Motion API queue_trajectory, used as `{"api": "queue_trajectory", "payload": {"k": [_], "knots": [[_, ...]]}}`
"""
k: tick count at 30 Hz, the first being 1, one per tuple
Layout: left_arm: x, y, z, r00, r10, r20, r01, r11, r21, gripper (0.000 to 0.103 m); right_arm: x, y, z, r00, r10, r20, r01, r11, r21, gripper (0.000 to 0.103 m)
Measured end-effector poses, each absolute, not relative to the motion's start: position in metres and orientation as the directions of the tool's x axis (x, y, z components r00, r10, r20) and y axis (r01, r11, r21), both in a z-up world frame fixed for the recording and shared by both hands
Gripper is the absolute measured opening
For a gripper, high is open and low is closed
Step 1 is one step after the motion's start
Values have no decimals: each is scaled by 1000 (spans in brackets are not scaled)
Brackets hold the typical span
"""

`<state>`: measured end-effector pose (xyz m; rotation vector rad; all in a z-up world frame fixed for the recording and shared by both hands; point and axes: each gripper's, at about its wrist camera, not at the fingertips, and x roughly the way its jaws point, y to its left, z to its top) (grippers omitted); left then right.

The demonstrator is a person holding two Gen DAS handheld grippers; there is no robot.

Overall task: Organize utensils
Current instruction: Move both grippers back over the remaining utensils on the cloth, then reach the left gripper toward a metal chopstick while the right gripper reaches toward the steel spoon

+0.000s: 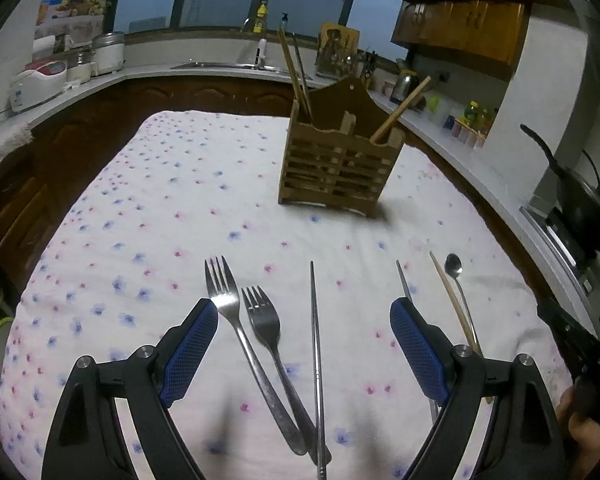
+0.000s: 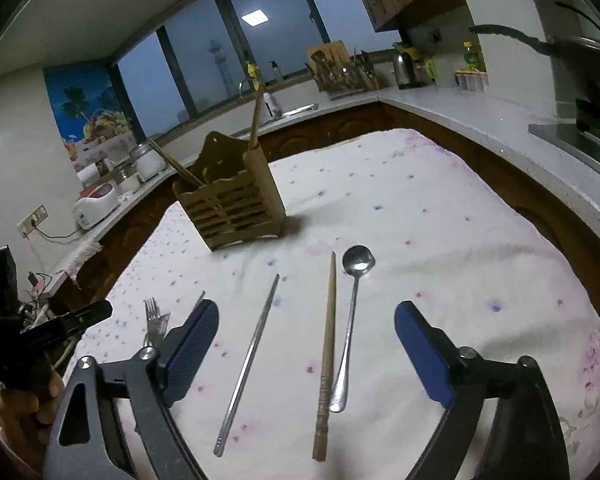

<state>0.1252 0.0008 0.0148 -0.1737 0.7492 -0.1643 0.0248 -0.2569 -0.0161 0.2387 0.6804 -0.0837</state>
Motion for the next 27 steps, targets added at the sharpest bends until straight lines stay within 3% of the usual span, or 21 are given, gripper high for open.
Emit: {"api": "queue_trajectory", "payload": {"k": [10,14,20,27], "knots": [[149,-15,1,672,-213,-709,100,975,-199,87,41,-268,-28,738,-22,-675,196,964,182,74],[160,-17,-3,659,-215,-721,104,975,-195,86,54,-274,-33,714,-40,-699,211,965,159,63],[185,-26,-14,610,-202,-766,120,979,-163,71,78,-284,-42,679,-46,-733,222,964,146,59],[219,-41,-29,549,-204,-810,155,978,-141,63,106,-292,-51,646,-34,-763,215,967,138,59]]}}
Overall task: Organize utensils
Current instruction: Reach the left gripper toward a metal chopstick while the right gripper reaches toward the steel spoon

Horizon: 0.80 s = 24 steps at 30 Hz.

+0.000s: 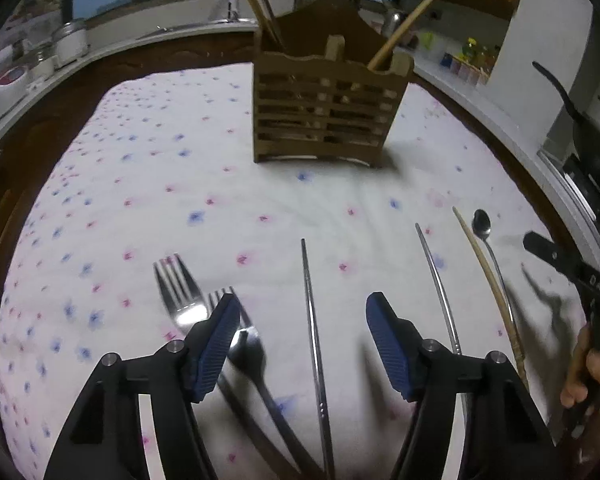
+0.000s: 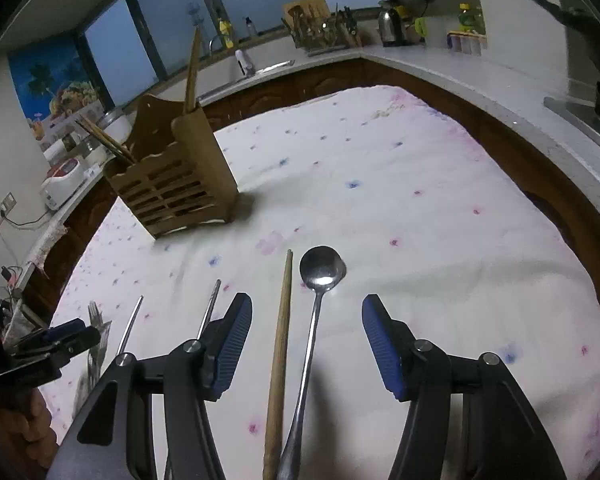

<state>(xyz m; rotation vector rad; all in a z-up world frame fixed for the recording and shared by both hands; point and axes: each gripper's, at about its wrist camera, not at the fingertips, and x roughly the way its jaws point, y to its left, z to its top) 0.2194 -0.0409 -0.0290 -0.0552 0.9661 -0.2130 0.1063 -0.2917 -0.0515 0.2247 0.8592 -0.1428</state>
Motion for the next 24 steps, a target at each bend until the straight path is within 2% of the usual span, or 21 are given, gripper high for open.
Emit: {"api": "queue_trajectory", "payload": {"k": [3,8,11,14,18,24], "knots": [[230,-43,-38,518,-211,-829,159,976,-150,55,113,-293,-57,632,-32,-774,210,969,131,57],[245,-47,-54,484,-214,-849,154,975,-158,49,121,-296,-63,620,-31,-784,214,968,131,57],[252,-54,-64,454,-206,-867,159,976,-149,36,125,-299,-67,614,-27,-789,218,966,137,57],[253,-64,-66,466,-179,-867,173,979,-109,32,126,-298,-68,615,-26,-788,218,966,138,57],[257,-75,-68,454,-215,-865,194,971,-139,16,128,-298,-70,615,-25,-788,219,965,140,55],[261,-74,-68,436,-240,-867,210,964,-162,16,132,-300,-71,610,-25,-792,217,967,137,52]]}}
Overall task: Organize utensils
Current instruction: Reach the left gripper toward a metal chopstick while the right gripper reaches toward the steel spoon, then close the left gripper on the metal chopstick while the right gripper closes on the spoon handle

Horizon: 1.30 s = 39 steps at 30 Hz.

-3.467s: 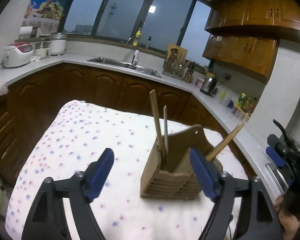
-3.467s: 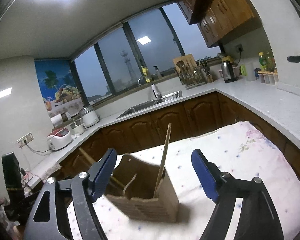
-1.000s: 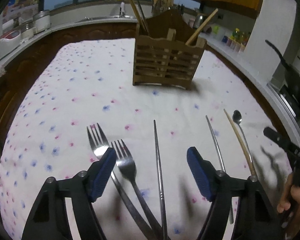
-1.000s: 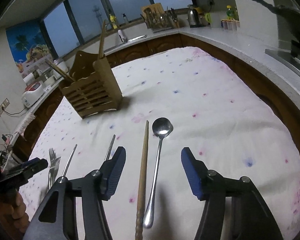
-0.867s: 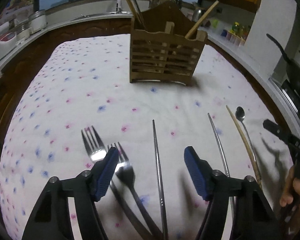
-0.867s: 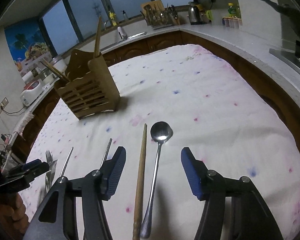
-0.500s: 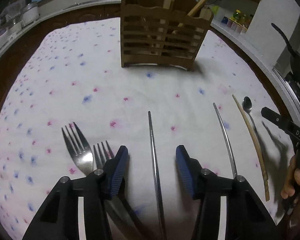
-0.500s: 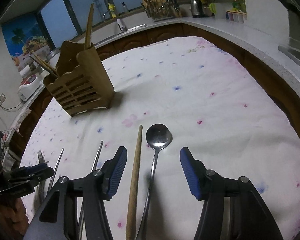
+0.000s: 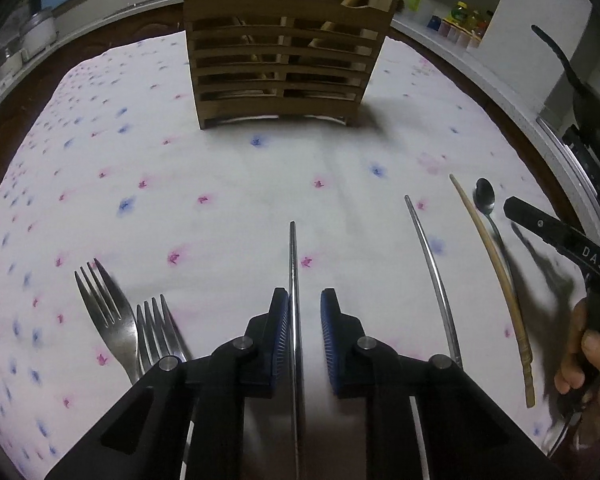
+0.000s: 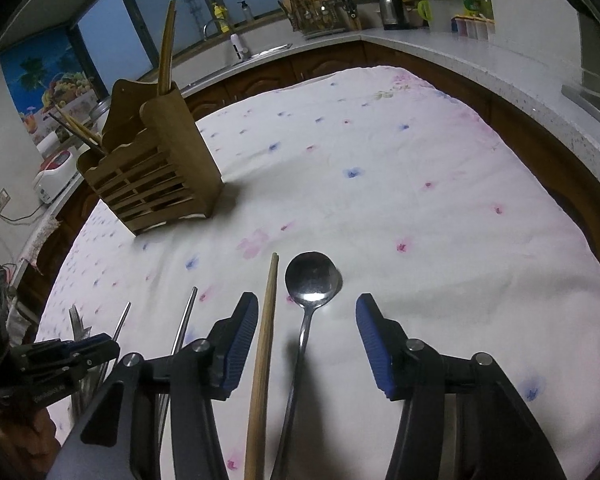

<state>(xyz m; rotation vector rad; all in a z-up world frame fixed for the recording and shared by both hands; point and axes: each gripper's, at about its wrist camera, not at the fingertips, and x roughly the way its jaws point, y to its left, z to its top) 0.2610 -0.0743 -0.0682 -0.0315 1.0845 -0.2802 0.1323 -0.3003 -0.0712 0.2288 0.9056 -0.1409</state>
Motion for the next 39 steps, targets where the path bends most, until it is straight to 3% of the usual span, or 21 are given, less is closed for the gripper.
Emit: {"api": "queue_trajectory", "payload": {"k": [11,14,15,16,19,26,39], "knots": [[268,-87,-67,433,-216,-875,266,958,-104,16,162,-307,-84,570,-15,-821,177,979,105,49],[269,-88,-67,438,-217,-872,277,956,-99,12,167,-309,-91,560,-20,-828,168,982,90,35],[269,-88,-67,441,-214,-871,281,955,-92,8,168,-309,-91,558,-27,-830,170,982,82,27],[269,-88,-68,442,-218,-870,283,954,-95,6,167,-311,-90,562,-26,-827,173,981,87,11],[270,-83,-68,433,-247,-867,271,953,-136,3,161,-313,-83,575,-24,-818,178,979,96,4],[261,-74,-58,454,-295,-841,268,945,-187,3,139,-312,-51,629,-54,-776,187,979,83,2],[216,-39,8,581,-354,-733,262,934,-243,3,96,-290,18,746,-101,-658,169,985,41,2]]}}
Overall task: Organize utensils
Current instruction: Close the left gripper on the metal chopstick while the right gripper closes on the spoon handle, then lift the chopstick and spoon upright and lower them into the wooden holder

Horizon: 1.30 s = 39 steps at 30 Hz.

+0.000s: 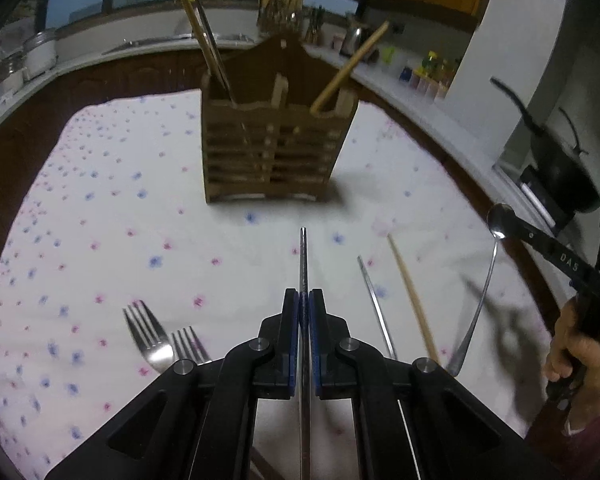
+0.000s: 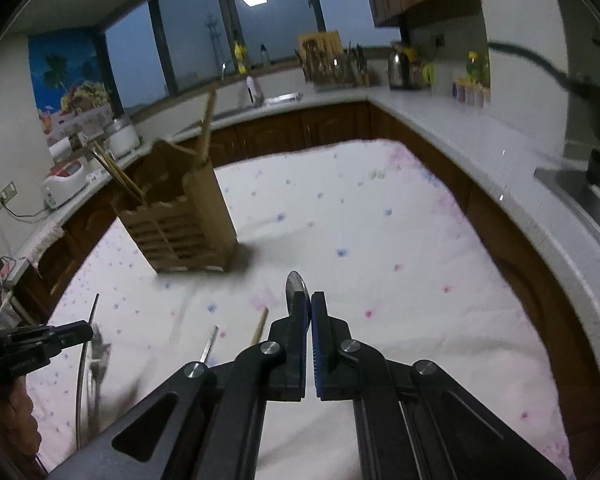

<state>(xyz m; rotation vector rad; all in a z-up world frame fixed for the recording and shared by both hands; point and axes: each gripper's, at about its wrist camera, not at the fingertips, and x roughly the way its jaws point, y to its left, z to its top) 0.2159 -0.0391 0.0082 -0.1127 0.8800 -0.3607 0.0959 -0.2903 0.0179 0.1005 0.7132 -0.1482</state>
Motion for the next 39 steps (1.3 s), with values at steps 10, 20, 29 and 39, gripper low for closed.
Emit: {"api": "queue_trajectory", "payload": {"k": [10,20,29,39], "knots": [[164,2,55,673,-408,-617,257,911,-323,3,74,-261,59,828,-103,-551,127,992,5,2],[150,14,59,693,-398,-601,236,913,-332,3,68,-246,56,833,-72,-549,100,995,22,2],[147,14,63,704,-399,-588,240,912,-332,3,64,-242,62,842,-67,-535,95,995,24,2],[146,22,74,747,-392,-537,239,912,-333,3,69,-233,67,862,-61,-502,86,996,26,2]]}}
